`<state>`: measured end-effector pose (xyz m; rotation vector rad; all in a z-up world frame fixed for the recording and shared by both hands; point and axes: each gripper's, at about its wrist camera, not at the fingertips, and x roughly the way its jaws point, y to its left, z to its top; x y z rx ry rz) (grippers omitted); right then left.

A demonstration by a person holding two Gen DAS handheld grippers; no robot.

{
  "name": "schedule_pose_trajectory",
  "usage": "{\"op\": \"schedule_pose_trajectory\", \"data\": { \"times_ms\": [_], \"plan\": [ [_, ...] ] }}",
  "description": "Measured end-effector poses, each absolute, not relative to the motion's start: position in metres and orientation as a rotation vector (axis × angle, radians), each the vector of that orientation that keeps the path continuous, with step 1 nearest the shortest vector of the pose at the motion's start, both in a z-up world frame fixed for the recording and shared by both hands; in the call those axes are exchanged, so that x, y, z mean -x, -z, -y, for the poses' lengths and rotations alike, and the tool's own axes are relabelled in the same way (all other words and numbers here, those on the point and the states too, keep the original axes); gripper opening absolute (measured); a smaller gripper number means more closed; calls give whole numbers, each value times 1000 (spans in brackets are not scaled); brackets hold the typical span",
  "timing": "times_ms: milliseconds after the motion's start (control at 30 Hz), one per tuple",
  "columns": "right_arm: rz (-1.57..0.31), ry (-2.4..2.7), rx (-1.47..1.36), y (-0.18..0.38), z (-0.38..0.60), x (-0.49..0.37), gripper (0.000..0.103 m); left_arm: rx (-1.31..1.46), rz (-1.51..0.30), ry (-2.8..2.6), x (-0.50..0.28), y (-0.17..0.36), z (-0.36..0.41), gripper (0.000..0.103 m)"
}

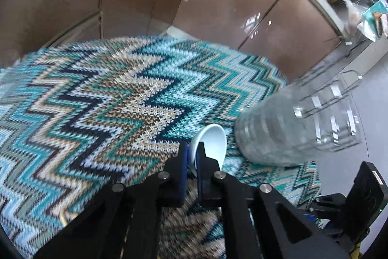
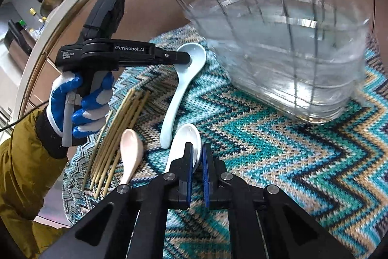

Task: Organize utensils
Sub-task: 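Lower the right tool onto a white ceramic spoon and close it, then lift the spoon into the wire utensil holder and open the right tool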

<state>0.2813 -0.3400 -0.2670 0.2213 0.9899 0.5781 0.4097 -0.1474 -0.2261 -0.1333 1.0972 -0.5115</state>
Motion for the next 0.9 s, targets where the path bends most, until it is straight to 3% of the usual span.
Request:
{"op": "schedule_pose_trajectory", "data": {
  "times_ms": [500, 667, 900],
  "plan": [
    [-562, -371, -60, 132, 375, -189, 5, 230, -742, 498, -303, 78, 109, 6],
    [-381, -234, -39, 88, 396, -196, 5, 218, -586, 427, -292, 23, 143, 6],
    [-238, -99, 14, 65, 408, -225, 5, 168, -387, 282, -288, -5, 214, 6]
  ]
}}
